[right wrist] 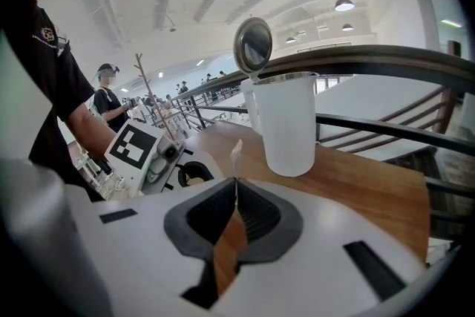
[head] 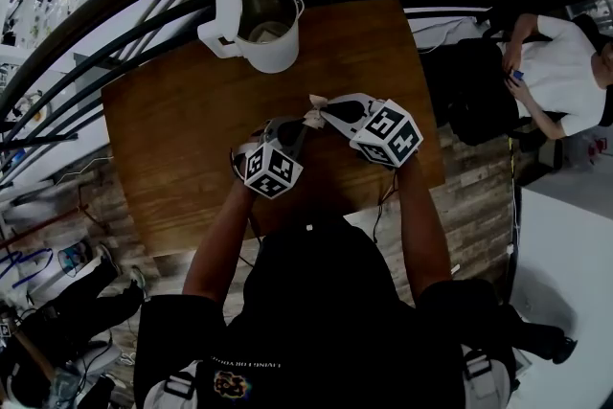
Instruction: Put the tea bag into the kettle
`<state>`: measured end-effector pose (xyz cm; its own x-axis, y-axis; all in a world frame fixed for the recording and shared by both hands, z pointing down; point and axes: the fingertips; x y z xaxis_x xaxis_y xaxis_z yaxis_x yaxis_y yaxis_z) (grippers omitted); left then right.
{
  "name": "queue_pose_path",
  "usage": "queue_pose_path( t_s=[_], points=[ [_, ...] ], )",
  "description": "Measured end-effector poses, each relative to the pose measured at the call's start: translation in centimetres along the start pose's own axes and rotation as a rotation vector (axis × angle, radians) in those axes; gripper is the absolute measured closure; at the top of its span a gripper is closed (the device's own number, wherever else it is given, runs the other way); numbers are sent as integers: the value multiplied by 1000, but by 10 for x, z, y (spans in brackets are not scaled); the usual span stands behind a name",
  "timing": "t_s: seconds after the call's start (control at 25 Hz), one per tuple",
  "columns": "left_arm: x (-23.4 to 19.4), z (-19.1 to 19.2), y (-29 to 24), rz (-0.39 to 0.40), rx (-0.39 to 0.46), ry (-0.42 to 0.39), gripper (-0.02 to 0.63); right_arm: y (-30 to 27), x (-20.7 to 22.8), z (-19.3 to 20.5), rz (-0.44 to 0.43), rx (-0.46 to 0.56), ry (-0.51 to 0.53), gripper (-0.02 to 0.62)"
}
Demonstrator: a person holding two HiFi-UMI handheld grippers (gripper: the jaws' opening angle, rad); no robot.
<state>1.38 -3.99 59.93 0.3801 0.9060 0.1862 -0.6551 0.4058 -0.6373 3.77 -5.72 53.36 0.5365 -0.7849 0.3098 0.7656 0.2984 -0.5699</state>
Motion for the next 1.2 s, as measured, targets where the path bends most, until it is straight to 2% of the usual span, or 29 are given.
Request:
queue_pose_path(
  t_s=[0.6,1.0,1.2],
  points=[
    [-7,-2,13,14,13,34,601,10,1,6,35,0,0,577],
    [-5,-1,14,18,15,30,601,27,2,0,25,82,-39,560],
    [-2,-5,16,25,37,22,601,30,10,3,76,70,-45,557]
  ],
)
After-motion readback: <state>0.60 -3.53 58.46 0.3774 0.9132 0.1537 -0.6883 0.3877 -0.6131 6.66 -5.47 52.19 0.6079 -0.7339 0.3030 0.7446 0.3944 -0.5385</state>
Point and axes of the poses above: the fingertips, and each gripper's own axes: y backward along the fingers, x to its right, z out of its underside, and after that the axes turned 4 degrees about -z, right-handed
